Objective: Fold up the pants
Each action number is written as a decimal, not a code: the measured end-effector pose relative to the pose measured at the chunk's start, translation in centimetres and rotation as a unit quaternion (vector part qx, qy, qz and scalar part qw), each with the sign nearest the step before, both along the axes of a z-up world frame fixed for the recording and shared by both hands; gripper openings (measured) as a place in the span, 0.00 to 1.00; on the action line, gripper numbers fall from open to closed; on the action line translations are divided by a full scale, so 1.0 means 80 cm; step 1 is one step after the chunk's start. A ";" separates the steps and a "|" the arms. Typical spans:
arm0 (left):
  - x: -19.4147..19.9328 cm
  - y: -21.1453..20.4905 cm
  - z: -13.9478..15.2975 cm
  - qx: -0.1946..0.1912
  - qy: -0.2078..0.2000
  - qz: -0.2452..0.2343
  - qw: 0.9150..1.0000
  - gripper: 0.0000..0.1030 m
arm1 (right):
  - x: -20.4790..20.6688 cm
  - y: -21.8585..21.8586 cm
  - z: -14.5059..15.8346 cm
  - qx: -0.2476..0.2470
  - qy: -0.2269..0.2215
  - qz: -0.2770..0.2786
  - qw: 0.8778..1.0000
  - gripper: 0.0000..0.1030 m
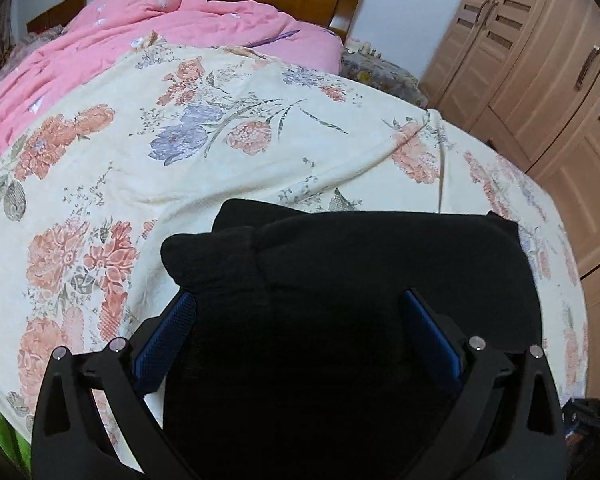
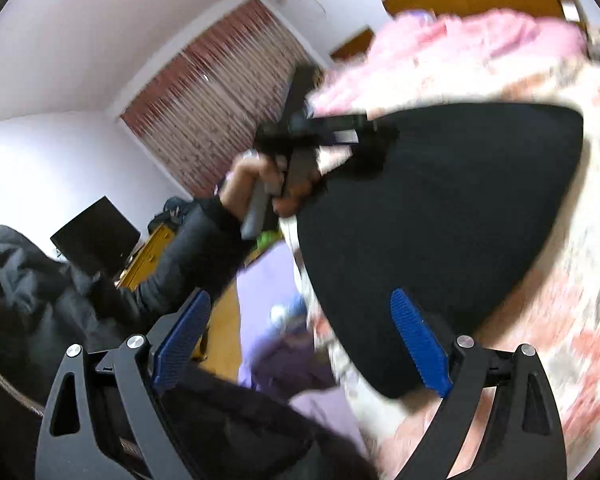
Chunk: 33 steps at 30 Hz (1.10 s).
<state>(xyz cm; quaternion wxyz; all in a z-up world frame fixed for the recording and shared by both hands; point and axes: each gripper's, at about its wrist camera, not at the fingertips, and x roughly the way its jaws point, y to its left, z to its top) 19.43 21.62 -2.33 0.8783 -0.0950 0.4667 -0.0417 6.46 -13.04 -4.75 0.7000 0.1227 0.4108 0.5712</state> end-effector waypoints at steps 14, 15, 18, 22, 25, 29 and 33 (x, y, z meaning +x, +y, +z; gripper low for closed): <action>0.000 -0.002 -0.002 0.018 -0.002 0.010 1.000 0.99 | 0.006 -0.002 0.044 0.002 -0.039 -0.035 0.999 0.87; 0.000 -0.001 -0.002 0.018 -0.002 0.010 1.000 0.99 | 0.012 0.005 0.050 -0.017 -0.067 -0.057 0.996 0.87; 0.000 -0.002 -0.002 0.019 -0.002 0.012 1.000 0.99 | 0.047 0.049 0.055 -0.140 -0.157 -0.132 0.969 0.87; 0.001 -0.002 -0.003 0.017 0.002 0.011 1.000 0.99 | 0.087 0.115 0.019 -0.274 -0.214 -0.131 0.929 0.88; 0.002 0.001 -0.005 0.007 0.003 0.013 1.000 0.99 | 0.105 0.109 0.003 -0.256 -0.171 -0.146 0.940 0.95; 0.001 0.003 -0.005 0.003 0.000 0.016 1.000 0.99 | 0.101 0.096 0.009 -0.247 -0.169 -0.163 0.940 0.95; -0.017 -0.007 0.005 0.033 -0.026 0.032 0.999 0.99 | 0.070 0.076 0.035 -0.221 -0.189 -0.218 0.932 0.95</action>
